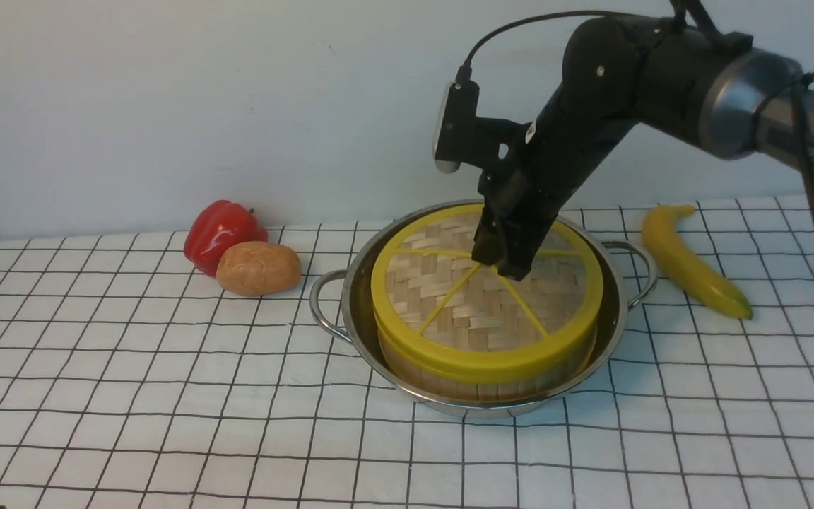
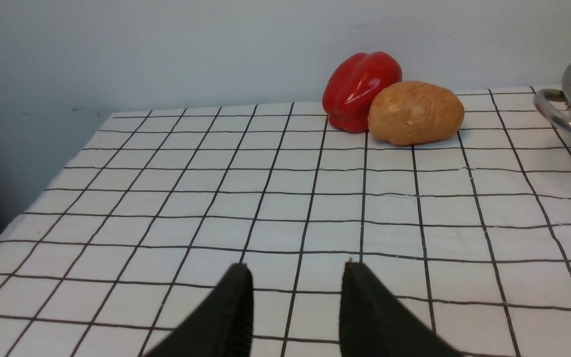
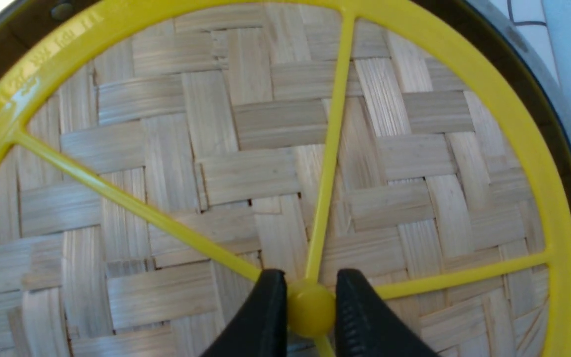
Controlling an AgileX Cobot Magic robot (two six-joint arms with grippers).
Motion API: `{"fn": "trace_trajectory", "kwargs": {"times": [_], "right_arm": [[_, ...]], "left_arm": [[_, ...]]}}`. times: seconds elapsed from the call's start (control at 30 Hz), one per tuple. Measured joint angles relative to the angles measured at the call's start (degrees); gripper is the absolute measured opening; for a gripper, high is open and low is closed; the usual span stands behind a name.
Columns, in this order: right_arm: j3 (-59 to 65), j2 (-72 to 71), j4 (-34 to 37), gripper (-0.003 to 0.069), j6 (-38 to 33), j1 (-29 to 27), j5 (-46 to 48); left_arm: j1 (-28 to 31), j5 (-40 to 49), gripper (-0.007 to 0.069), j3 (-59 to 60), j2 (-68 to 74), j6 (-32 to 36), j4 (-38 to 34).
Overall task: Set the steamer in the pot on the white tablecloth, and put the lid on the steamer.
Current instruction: 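Place the bamboo steamer lid onto the steamer basket in the pot with the right gripper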
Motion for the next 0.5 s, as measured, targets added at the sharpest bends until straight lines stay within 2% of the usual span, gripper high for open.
{"fn": "trace_trajectory", "kwargs": {"times": [0.23,0.33,0.5], "right_arm": [[0.00,0.21,0.28,0.0150,-1.54,0.00,-0.74],[0.00,0.26,0.35,0.0237,-1.68,0.00,-1.23],[0.00,0.40,-0.46,0.0458,-1.68,0.00,-1.79]], "left_arm": [[0.00,0.00,0.0243,0.00,0.00,0.02,0.00],[0.00,0.00,0.0243,0.00,0.00,0.02,0.00],[0.00,0.00,0.0243,0.00,0.00,0.02,0.00]]}}
